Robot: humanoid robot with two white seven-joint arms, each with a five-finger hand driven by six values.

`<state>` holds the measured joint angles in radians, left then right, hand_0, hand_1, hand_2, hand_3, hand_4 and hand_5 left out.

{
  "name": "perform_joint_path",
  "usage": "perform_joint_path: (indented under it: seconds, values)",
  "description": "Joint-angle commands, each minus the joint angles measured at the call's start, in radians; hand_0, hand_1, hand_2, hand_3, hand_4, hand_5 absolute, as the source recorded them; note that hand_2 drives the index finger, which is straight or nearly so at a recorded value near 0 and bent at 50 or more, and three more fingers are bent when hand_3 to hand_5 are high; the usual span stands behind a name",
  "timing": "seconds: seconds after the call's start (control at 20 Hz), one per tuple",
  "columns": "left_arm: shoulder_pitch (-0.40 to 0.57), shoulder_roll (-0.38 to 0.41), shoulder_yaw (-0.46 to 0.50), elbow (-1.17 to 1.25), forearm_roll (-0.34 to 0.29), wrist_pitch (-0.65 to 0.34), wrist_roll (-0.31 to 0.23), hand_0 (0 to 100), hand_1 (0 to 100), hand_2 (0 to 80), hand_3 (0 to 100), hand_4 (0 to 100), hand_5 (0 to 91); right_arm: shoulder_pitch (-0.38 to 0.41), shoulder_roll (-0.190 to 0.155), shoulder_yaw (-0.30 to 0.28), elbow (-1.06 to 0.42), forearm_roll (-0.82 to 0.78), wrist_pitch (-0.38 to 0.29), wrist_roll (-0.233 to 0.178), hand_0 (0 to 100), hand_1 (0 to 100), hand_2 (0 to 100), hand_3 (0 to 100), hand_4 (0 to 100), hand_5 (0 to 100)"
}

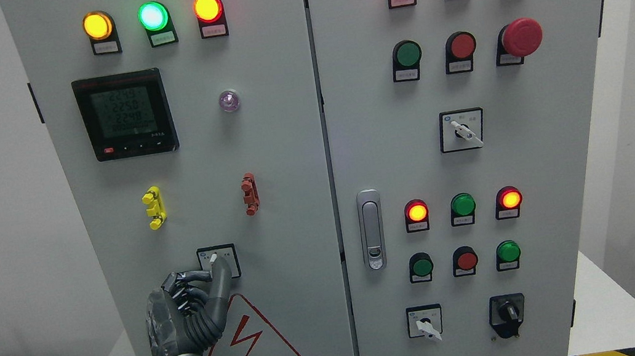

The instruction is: Turn on light switch 1

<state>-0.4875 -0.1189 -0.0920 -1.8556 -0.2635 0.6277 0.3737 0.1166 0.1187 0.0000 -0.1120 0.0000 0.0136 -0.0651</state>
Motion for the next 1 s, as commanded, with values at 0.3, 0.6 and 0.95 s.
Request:
perform_joint_path:
  seconds: [0.3, 0.6, 0.95]
  values:
    - [-0.002, 0.001, -0.002, 0.001, 0.001, 0.001, 0.001, 22, 52, 55.7, 90, 95, 86.3, 0.000, 0.001, 0.017, 0.000, -0.025, 0.000, 0.001, 12, 39, 0, 0, 0, 0]
    - [-0.002, 0.001, -0.006, 0.001, 0.000, 0.003, 0.001, 22, 52, 56.4, 91, 95, 86.3, 0.000, 0.001, 0.017, 0.000, -0.025, 0.000, 0.001, 12, 39, 0, 0, 0, 0]
    - [-0.002, 0.001, -0.008, 0.001, 0.001, 0.015, 0.001, 23, 51, 56.8, 91, 95, 86.3, 0.000, -0.001, 0.017, 0.000, -0.025, 0.000, 0.001, 12, 39, 0, 0, 0, 0]
